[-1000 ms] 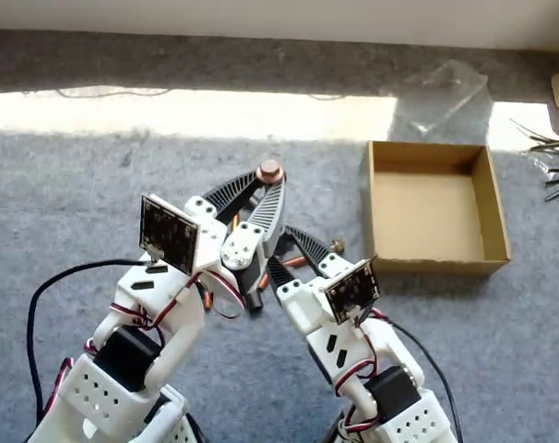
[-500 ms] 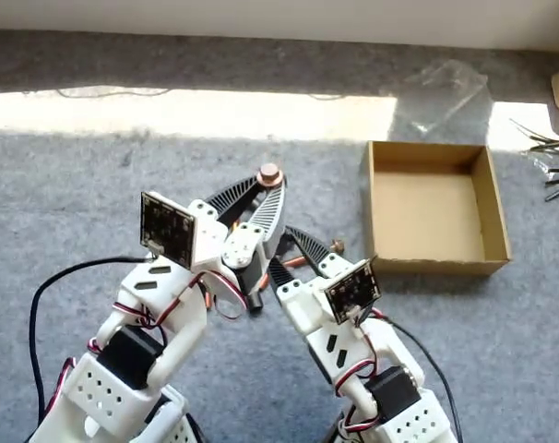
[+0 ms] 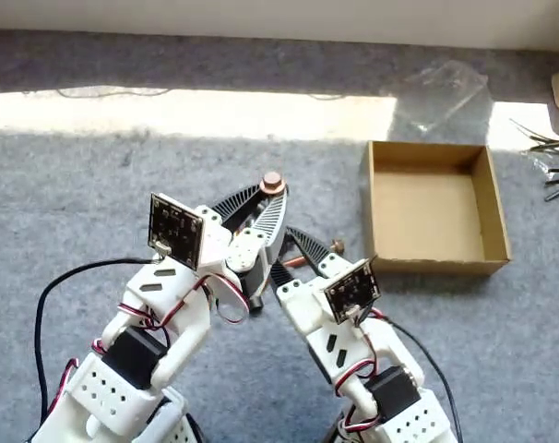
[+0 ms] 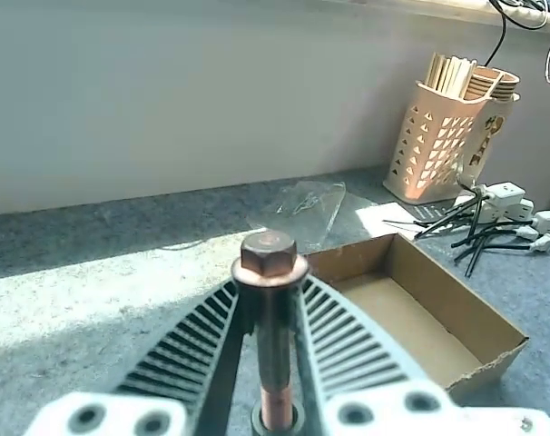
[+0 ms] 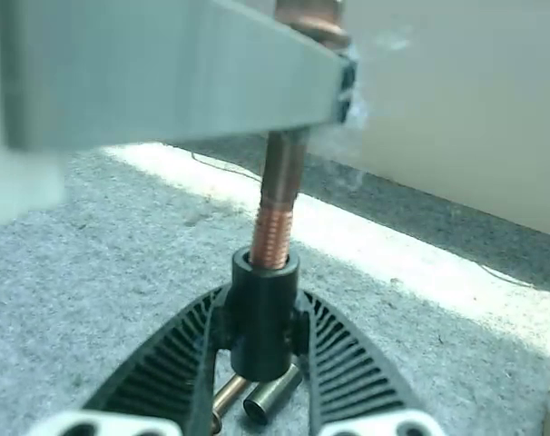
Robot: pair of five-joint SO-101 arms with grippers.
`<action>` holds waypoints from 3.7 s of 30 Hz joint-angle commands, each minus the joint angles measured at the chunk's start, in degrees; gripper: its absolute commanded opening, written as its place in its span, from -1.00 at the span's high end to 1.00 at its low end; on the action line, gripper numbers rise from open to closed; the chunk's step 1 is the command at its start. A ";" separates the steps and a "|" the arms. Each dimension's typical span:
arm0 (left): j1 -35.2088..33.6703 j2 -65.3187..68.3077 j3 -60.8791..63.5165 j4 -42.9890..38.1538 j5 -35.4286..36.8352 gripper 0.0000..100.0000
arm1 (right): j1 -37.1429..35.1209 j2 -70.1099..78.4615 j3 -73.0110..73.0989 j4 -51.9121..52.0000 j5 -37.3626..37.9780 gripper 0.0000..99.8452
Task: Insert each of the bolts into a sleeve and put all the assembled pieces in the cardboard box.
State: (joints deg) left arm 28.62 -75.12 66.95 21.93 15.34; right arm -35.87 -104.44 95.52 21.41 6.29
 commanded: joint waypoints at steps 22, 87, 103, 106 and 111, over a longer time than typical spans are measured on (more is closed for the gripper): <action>1.89 -0.31 4.62 -0.97 0.62 0.99 | -0.48 -0.48 6.90 -0.31 0.62 0.99; -15.43 -0.31 1.71 -2.20 -10.99 0.43 | -0.22 -0.48 7.08 0.04 0.97 0.99; -26.77 -21.32 2.15 10.73 -21.10 0.98 | 9.01 -0.48 6.90 0.13 0.97 0.99; -28.97 -27.03 4.26 13.10 -21.10 0.99 | 9.10 -0.48 6.81 2.42 0.97 0.99; -30.73 -29.85 8.31 13.54 -21.10 0.99 | 9.98 -0.40 -0.57 11.21 0.97 0.99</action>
State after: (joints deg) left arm -0.48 -103.87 74.07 35.30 -5.49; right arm -27.43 -104.35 95.52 28.79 6.46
